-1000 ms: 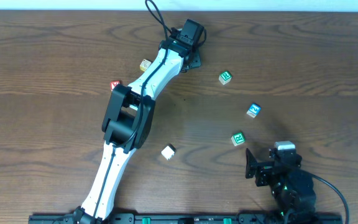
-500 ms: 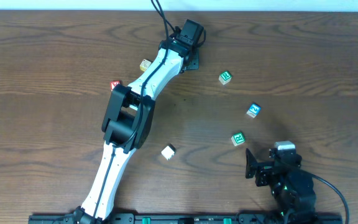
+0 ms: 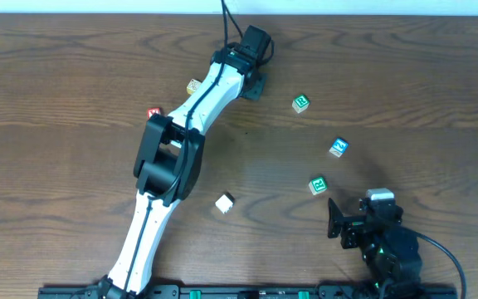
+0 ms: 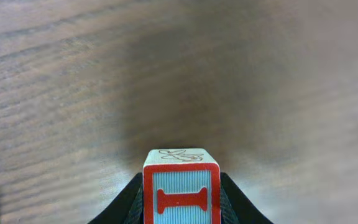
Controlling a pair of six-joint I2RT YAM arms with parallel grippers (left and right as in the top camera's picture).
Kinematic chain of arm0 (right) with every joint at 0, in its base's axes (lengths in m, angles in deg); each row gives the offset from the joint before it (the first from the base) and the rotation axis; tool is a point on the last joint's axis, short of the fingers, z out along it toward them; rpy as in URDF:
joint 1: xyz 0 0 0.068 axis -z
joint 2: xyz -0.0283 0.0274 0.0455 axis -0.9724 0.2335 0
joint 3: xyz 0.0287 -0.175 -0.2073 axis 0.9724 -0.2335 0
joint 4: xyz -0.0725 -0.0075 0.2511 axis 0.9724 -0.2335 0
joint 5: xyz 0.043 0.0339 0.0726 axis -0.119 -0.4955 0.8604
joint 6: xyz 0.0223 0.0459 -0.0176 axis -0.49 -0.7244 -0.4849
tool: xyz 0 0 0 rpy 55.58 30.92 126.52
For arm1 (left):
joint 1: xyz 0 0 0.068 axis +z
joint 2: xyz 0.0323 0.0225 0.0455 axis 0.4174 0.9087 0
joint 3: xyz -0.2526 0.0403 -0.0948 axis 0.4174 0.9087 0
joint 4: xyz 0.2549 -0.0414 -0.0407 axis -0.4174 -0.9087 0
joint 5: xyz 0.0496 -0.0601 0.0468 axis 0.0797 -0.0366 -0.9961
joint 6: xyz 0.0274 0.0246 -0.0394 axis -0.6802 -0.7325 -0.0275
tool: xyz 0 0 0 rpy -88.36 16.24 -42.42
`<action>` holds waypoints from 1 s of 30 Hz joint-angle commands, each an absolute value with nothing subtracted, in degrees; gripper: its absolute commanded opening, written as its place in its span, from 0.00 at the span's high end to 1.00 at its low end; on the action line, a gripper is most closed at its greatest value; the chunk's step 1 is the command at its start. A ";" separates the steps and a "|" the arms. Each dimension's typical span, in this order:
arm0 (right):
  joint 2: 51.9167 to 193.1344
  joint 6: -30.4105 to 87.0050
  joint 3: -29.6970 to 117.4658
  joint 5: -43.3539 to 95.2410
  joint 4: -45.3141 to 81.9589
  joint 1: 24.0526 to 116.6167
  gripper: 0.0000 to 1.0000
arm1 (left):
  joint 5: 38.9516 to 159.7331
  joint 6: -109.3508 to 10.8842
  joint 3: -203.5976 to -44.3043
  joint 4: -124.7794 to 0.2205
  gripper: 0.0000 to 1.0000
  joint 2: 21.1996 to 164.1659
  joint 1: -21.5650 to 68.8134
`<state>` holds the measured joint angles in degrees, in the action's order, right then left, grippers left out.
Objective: Spell out Ai2
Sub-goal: 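Lift the red I block and carry it toward the arc center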
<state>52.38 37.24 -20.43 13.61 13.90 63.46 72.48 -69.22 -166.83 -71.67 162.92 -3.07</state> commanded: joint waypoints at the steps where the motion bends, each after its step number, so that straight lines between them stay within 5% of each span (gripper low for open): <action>1: 52.07 38.00 -21.06 14.09 13.83 64.31 0.01 | 82.29 -83.23 -167.82 -75.47 0.94 156.32 -2.79; 8: 52.07 38.00 -21.06 14.09 13.83 64.31 0.01 | 98.71 -106.90 -167.82 -93.02 0.94 149.83 -2.79; 13: 52.07 38.00 -21.06 14.09 13.81 64.31 0.01 | 99.67 -124.91 -167.77 -108.54 0.94 150.35 -2.79; 30: 52.07 38.00 -21.06 14.09 13.83 64.31 0.01 | 95.04 -135.43 -167.56 -100.61 0.94 155.23 -2.29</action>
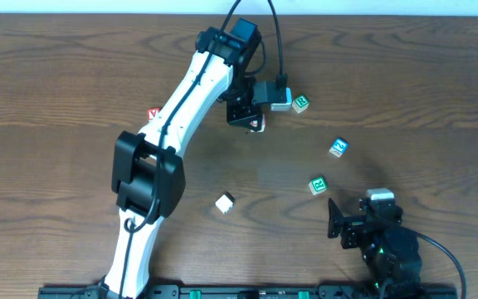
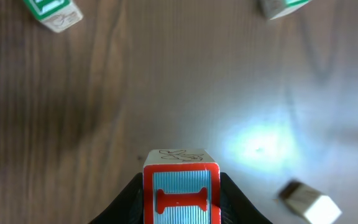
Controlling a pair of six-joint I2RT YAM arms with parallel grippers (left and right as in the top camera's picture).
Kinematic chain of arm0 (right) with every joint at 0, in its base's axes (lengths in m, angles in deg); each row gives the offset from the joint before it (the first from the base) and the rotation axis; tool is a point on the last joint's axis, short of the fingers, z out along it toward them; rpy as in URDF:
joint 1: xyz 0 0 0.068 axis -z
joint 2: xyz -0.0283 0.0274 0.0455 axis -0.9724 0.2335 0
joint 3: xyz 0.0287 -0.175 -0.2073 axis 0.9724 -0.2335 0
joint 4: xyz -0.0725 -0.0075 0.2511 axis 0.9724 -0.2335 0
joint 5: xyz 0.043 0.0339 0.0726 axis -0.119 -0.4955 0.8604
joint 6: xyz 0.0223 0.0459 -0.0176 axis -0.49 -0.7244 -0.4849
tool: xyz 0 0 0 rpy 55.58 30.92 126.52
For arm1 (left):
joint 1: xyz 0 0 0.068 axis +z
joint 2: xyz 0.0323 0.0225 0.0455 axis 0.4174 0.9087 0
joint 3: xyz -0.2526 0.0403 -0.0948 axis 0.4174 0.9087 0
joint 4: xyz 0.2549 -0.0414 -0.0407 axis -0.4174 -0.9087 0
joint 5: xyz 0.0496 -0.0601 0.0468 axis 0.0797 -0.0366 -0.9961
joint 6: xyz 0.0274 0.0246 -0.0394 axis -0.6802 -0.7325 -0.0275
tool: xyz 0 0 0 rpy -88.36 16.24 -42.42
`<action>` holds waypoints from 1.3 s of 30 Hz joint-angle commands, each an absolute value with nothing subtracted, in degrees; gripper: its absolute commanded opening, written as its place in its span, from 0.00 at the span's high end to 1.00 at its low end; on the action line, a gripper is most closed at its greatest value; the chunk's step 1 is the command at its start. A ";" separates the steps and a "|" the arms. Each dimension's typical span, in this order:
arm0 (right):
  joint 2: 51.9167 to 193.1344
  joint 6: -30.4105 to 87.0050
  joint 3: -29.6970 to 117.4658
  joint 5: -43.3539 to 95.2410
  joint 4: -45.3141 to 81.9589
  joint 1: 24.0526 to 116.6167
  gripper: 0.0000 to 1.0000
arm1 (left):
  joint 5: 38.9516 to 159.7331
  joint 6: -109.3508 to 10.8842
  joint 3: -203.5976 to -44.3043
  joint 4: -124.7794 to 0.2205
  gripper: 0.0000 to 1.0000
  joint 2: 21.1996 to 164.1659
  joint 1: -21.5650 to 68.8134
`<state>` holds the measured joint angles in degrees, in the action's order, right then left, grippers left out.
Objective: Spell out Ai2
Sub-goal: 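Lift the red I block and carry it toward the arc center, then lower the red I block onto the table and open the left gripper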
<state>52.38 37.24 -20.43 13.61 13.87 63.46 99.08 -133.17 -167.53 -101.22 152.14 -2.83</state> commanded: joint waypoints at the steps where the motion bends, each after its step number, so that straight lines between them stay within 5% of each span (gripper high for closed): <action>1: 52.07 37.98 -21.06 14.09 13.83 64.31 0.01 | 93.13 -135.45 -167.56 -100.06 0.94 156.01 -2.29; 39: 52.07 38.00 -21.06 14.09 13.83 64.31 0.01 | 94.29 -139.73 -167.56 -95.25 0.94 163.23 -2.05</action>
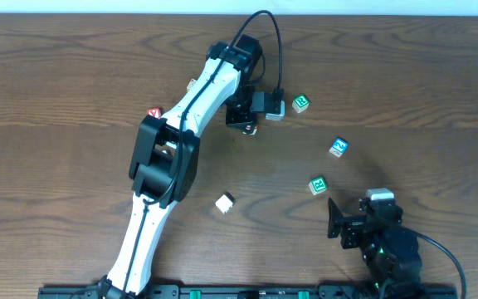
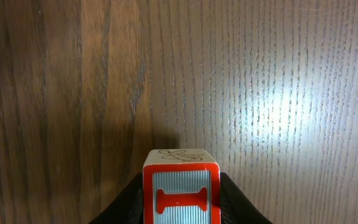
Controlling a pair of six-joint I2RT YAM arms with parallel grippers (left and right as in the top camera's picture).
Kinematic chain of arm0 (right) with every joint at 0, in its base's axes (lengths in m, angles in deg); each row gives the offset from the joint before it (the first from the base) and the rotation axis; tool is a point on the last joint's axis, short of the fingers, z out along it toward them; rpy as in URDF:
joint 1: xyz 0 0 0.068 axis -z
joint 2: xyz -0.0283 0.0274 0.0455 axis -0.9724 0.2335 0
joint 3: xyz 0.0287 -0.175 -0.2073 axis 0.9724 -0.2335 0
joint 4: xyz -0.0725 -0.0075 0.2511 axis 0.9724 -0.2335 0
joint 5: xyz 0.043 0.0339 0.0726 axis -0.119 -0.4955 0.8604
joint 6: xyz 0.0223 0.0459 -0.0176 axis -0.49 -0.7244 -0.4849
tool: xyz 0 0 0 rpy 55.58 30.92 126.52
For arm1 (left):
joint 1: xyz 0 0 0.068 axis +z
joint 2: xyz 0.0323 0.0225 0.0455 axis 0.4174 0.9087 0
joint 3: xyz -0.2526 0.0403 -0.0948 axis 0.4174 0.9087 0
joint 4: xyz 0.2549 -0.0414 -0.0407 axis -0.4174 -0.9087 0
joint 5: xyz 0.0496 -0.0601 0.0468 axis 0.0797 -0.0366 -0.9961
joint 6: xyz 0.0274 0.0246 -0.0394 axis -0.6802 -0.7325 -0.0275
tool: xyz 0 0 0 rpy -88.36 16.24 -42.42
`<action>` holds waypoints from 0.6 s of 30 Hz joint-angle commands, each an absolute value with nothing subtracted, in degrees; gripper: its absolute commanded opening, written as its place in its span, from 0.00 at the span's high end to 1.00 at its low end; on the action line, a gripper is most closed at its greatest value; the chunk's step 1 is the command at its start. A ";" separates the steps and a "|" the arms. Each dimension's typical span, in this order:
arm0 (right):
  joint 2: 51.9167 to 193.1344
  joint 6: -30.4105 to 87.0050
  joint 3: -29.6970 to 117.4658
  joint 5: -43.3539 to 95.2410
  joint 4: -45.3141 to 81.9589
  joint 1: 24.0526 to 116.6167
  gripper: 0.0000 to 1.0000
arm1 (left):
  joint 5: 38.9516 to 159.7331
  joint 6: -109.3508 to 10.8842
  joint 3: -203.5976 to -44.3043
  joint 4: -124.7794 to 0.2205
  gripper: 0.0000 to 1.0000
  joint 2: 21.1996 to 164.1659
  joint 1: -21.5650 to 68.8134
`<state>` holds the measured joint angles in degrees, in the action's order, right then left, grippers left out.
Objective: Spell out Ai2
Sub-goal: 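Lower the red I block onto the table and open the left gripper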
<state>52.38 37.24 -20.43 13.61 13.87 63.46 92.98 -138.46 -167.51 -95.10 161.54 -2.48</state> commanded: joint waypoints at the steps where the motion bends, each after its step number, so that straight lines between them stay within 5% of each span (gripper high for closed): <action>1: 52.07 38.00 -21.06 14.09 13.83 64.31 0.01 | 94.27 -139.73 -167.53 -95.25 0.94 163.23 -1.96; 5: 52.07 38.00 -21.06 14.09 13.83 64.31 0.01 | 94.29 -139.73 -166.92 -94.99 0.93 163.23 -1.74; 11: 52.07 37.98 -21.06 14.11 13.83 64.31 0.01 | 94.82 -139.47 -165.61 -94.90 0.71 163.23 -1.70; 18: 52.07 38.00 -21.06 14.09 13.83 64.31 0.01 | 95.76 -139.49 -165.39 -94.77 0.69 163.23 -1.59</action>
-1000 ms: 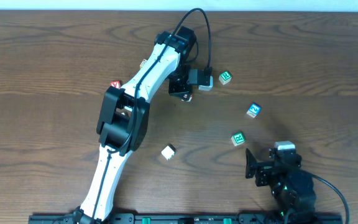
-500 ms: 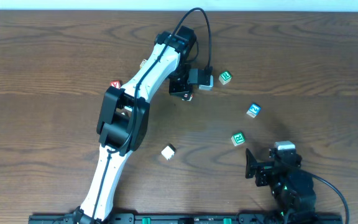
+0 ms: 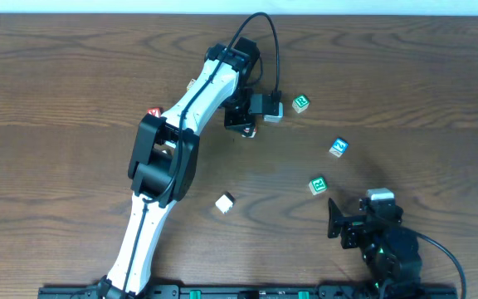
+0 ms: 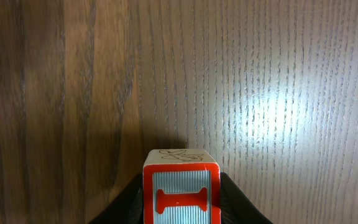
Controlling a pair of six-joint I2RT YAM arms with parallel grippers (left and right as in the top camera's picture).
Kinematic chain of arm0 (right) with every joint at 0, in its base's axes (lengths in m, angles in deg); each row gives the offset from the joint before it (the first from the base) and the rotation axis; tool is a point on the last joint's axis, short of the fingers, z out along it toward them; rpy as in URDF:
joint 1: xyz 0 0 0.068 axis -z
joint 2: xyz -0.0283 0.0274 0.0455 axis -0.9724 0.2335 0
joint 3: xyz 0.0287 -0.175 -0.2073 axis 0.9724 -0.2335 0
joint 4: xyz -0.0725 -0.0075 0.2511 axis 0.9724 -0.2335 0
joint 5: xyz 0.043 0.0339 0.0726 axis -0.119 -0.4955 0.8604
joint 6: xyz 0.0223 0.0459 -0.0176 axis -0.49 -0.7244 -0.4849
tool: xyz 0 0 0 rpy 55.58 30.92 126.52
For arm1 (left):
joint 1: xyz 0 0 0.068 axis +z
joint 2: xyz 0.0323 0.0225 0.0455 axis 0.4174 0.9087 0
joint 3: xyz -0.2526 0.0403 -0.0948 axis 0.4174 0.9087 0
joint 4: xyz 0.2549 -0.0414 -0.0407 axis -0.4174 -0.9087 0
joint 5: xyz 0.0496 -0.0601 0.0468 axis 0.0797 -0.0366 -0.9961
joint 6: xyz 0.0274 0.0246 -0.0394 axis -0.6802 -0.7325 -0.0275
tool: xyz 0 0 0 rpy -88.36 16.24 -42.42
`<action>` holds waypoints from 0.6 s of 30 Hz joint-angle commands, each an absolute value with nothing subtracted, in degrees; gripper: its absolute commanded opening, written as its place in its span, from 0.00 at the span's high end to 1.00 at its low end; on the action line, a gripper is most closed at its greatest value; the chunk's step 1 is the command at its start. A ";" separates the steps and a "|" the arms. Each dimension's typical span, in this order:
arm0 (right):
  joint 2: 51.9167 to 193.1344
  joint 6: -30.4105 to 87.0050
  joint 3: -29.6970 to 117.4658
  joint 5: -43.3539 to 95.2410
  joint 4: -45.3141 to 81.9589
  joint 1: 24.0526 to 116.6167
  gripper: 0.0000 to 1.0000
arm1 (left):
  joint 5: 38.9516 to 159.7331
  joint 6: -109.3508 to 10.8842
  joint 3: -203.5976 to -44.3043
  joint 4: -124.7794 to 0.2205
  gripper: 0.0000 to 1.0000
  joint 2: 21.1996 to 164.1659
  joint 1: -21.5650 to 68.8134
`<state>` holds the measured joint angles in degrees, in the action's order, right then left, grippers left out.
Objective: Spell out Ai2
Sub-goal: 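Lower the red I block onto the table and open the left gripper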
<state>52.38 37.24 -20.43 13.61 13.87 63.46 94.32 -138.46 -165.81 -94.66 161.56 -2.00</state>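
Note:
A wooden block with a red letter I [image 4: 181, 190] on a pale blue face fills the bottom middle of the left wrist view. My left gripper [image 3: 243, 126] is shut on it, black fingers [image 4: 238, 205] on both sides, just above the table [image 3: 73, 166] at the back middle. Its shadow lies right under it. A small red-lettered block [image 3: 153, 114] lies to the left of the arm. My right gripper [image 3: 336, 220] rests folded at the front right, and its jaws are too small to read.
Two green-lettered blocks [image 3: 301, 103] [image 3: 318, 184] and a blue-lettered one [image 3: 338, 148] lie to the right of the left gripper. A white block [image 3: 225, 202] sits nearer the front. A tan block [image 3: 193, 84] peeks out beside the left arm.
My left gripper, still shut on the I block, has shifted slightly to the left. The wood grain under it has slid a little in the wrist view. Nothing else moved.
My left gripper held the I block at the far back of the table. Then it was nearer the middle and higher, with green blocks in its view. After that it was low over bare wood left of the upper green block, where it stays.

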 commanded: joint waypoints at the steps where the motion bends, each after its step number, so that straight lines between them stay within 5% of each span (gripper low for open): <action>1: 52.07 38.00 -21.06 14.09 13.83 64.31 0.01 | 95.76 -139.49 -165.39 -94.79 0.66 163.23 -1.59; 6: 52.07 38.00 -21.06 14.09 13.83 64.31 0.01 | 95.74 -139.49 -165.39 -94.70 0.51 163.23 -1.59; 18: 52.07 37.98 -21.06 14.09 13.83 64.31 0.01 | 95.54 -139.45 -165.39 -94.49 0.47 163.23 -1.59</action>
<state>52.38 37.24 -20.43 13.61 13.90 63.46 94.91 -138.90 -165.79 -94.25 161.56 -2.00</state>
